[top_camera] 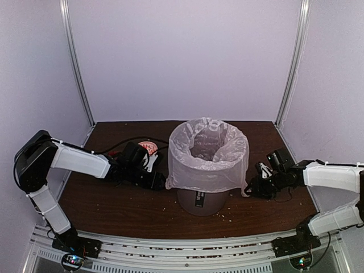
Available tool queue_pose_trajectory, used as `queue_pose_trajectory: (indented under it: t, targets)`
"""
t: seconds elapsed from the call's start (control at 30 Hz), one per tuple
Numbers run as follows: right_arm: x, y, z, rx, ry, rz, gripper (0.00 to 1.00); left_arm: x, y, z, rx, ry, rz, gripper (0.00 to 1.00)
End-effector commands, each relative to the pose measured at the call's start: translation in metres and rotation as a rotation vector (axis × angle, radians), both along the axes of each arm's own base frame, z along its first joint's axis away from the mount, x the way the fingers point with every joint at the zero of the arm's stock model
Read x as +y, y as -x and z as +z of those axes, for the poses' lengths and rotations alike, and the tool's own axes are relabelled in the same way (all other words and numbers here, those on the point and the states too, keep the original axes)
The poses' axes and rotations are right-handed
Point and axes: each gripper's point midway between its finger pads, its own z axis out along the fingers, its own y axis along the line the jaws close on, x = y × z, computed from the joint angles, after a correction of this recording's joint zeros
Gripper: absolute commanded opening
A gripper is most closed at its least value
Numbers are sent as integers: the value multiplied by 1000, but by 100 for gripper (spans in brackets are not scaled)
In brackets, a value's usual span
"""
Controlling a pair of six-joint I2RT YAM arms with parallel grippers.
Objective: Put the trash bags into the trash bin
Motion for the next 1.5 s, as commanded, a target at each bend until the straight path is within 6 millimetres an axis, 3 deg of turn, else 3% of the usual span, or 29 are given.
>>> queue_pose_trajectory:
  t: [0.0, 0.17, 0.27, 0.37, 0.43, 0.5, 0.63, 0.73, 0.9, 1.0, 1.2, 1.3, 1.47]
  targets:
    - [-1, -5, 45, -72, -21, -15, 46, -3, -11, 45, -119, 47, -3, 49]
    - [-20, 0, 94, -131, 24, -80, 59, 20, -10, 59, -125, -42, 61, 55]
    - [-33, 7, 120, -155, 64, -114, 62, 36, -6, 76, -149, -66, 110, 62]
    - [-38, 0, 168, -244, 62, -137, 62, 37, -2, 114, -215, 18, 112, 68]
    - [-36, -10, 203, -307, 52, -135, 61, 28, 6, 150, -275, 139, 60, 71]
    - [-28, -22, 235, -359, 30, -114, 59, 15, 16, 169, -300, 247, -14, 73]
    - [-10, -46, 293, -447, -20, -68, 55, -3, 23, 154, -250, 238, -99, 72]
    - [5, -61, 317, -490, -59, -19, 52, -13, 25, 127, -213, 184, -130, 70]
    - [52, -68, 338, -531, -141, 125, 50, -12, 29, 73, -149, 139, -124, 66]
    - [83, -66, 336, -535, -150, 185, 50, -11, 30, 39, -96, 87, -127, 63]
    - [136, -55, 330, -524, -164, 287, 49, -6, 31, -7, -30, -24, -148, 61]
    - [149, -53, 334, -530, -172, 308, 49, -8, 28, 6, -66, -16, -154, 62]
    - [150, -52, 338, -538, -171, 310, 49, -4, 18, 63, -201, 33, -121, 66]
